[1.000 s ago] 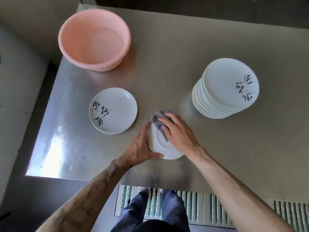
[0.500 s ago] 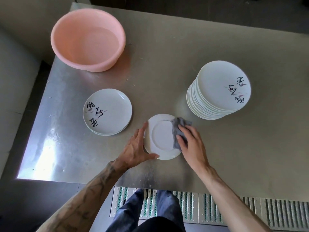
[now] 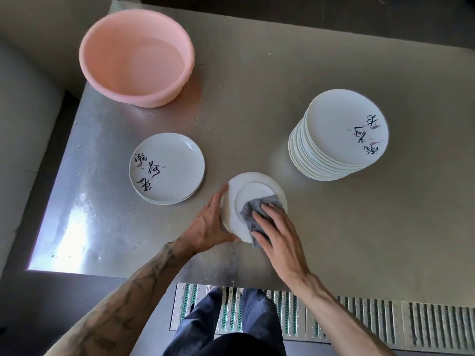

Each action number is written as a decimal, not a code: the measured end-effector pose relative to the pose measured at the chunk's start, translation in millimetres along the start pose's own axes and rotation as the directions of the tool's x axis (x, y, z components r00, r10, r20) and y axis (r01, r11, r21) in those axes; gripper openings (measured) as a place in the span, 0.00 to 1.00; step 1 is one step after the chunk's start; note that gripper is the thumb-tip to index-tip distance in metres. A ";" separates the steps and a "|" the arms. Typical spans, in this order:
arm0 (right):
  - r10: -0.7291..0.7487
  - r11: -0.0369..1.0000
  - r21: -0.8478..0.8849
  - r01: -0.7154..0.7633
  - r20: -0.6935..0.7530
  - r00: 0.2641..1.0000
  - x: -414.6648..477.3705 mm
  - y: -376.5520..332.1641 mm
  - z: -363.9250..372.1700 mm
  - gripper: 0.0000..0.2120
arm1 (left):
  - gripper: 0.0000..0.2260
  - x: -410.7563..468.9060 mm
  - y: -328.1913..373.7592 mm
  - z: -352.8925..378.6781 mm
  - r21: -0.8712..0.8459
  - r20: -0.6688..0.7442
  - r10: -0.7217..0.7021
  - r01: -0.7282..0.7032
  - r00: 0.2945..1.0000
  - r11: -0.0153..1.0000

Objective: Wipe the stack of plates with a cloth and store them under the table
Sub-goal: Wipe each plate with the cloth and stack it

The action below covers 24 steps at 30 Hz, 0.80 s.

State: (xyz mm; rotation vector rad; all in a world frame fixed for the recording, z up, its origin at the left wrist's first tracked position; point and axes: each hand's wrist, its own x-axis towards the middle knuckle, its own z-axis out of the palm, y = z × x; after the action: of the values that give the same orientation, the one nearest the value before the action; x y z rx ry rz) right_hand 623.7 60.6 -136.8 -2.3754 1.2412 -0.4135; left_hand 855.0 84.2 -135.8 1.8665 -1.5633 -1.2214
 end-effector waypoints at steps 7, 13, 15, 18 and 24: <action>0.082 0.997 -0.001 -0.082 -0.017 0.996 56.5 -42.0 16.8 0.21 | 0.60 -0.3 4.5 0.6 -0.095 -0.030 -0.015 0.012 0.999 0.995; 0.065 0.997 -0.027 -0.066 -0.008 0.998 41.3 -47.1 22.7 0.21 | 0.57 -1.0 5.6 2.6 -0.117 -0.050 -0.028 0.022 0.998 0.993; 0.065 0.998 -0.018 -0.065 -0.011 0.998 45.4 -42.8 21.3 0.20 | 0.57 -1.2 6.3 3.0 -0.105 -0.052 -0.023 0.018 0.998 0.994; 0.126 0.992 -0.019 -0.126 -0.027 0.992 72.8 -44.0 21.9 0.16 | 0.59 0.2 7.9 3.1 -0.127 -0.062 -0.001 -0.007 0.998 0.992; 0.041 0.998 -0.058 -0.039 0.032 0.999 60.3 -36.6 19.9 0.19 | 0.59 -1.7 7.8 6.1 -0.139 -0.095 -0.005 -0.008 0.995 0.990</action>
State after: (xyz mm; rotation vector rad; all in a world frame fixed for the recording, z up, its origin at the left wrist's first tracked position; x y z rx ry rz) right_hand 691.8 33.9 -131.9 -2.3905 1.2997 -0.3285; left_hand 845.6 84.9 -132.5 1.8064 -1.3923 -1.1914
